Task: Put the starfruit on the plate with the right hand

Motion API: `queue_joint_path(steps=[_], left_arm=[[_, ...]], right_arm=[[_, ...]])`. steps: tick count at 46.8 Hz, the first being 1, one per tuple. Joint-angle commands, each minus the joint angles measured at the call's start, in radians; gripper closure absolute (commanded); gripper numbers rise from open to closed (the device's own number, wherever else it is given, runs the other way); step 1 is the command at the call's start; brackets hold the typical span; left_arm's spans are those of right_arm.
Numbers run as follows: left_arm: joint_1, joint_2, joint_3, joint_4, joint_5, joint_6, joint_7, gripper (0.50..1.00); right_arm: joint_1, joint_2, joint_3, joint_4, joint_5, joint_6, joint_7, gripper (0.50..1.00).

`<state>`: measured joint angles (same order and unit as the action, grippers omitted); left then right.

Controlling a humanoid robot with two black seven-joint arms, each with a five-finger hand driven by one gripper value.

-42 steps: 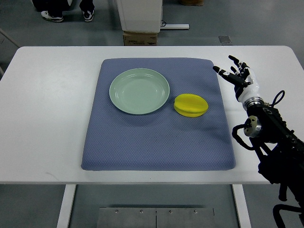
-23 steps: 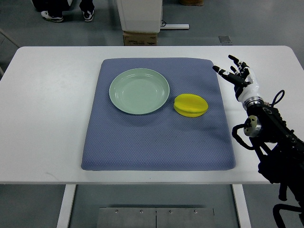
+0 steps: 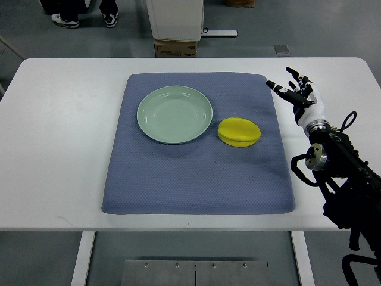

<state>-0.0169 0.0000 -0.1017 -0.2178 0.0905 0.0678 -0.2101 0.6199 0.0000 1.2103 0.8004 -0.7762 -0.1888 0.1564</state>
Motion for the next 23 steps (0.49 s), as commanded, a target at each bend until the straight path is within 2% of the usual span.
queue_joint_path(steps=[1, 23], left_arm=[[0.000, 0.000, 0.000, 0.000, 0.000, 0.000, 0.000, 0.500], [0.000, 0.000, 0.000, 0.000, 0.000, 0.000, 0.000, 0.500]], right_arm=[[0.003, 0.000, 0.000, 0.000, 0.000, 0.000, 0.000, 0.502], [0.021, 0.000, -0.003, -0.001, 0.000, 0.000, 0.000, 0.502]])
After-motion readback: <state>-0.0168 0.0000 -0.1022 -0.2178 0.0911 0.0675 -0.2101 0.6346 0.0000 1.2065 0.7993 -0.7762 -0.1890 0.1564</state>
